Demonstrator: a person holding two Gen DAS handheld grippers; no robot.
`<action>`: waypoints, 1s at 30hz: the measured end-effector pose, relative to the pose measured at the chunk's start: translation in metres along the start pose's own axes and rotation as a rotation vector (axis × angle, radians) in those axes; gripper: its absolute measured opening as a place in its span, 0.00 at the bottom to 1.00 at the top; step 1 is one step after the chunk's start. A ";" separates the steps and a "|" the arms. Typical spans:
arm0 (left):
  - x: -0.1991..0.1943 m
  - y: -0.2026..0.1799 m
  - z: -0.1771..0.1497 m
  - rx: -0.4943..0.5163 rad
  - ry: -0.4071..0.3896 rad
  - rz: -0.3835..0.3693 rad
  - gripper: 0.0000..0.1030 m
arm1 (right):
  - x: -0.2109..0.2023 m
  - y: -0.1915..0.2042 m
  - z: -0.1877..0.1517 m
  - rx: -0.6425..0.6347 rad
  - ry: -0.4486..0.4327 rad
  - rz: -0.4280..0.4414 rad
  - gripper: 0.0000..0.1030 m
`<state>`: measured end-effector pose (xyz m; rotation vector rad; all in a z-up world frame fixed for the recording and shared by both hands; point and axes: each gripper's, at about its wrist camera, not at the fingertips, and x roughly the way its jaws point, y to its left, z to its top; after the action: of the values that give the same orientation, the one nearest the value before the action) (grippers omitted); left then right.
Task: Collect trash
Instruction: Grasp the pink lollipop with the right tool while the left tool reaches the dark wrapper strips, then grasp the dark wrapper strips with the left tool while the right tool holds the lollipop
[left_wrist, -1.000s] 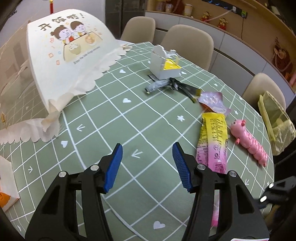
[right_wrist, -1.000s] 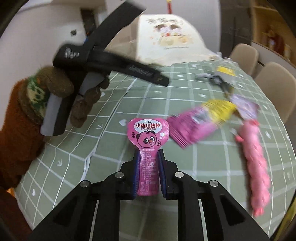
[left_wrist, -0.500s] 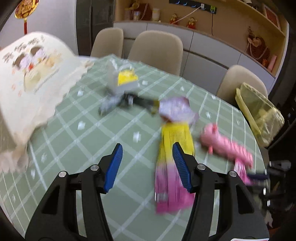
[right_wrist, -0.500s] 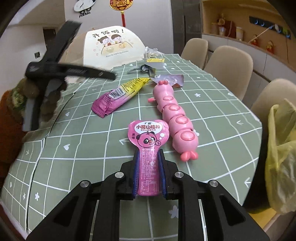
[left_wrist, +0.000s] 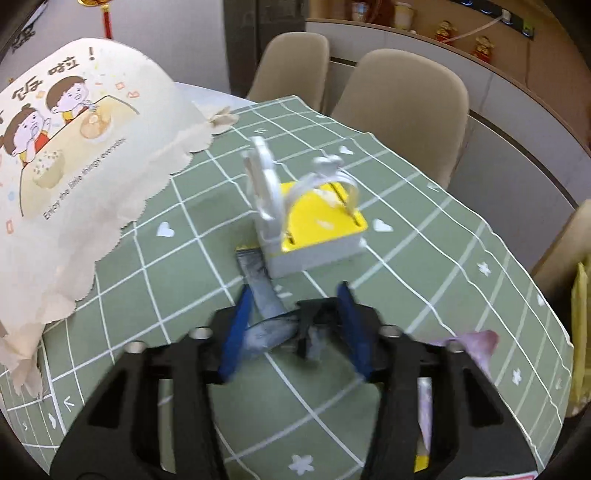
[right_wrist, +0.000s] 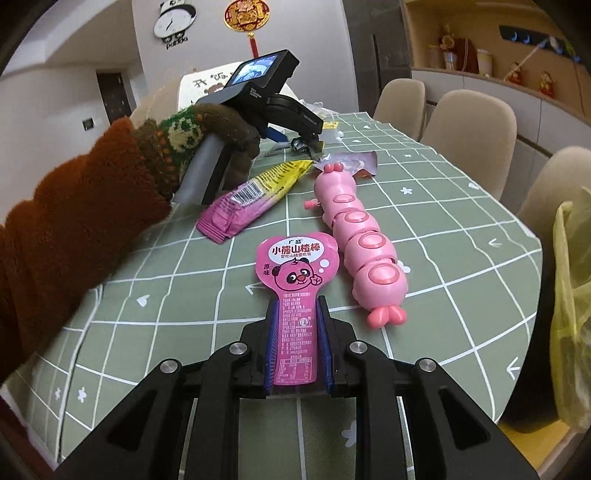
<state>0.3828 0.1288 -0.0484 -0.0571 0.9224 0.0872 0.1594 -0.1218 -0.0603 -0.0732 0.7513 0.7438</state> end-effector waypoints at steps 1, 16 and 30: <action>-0.004 -0.001 -0.003 0.012 0.000 0.000 0.30 | 0.000 0.000 0.000 0.009 -0.002 0.007 0.19; -0.100 0.016 -0.121 0.128 0.010 -0.100 0.16 | 0.005 0.007 0.014 -0.018 0.116 -0.036 0.19; -0.109 0.033 -0.140 0.085 -0.002 -0.174 0.38 | 0.018 0.046 0.018 -0.046 0.214 -0.011 0.53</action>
<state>0.2032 0.1440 -0.0464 -0.0585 0.9142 -0.1132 0.1500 -0.0715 -0.0495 -0.2007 0.9370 0.7505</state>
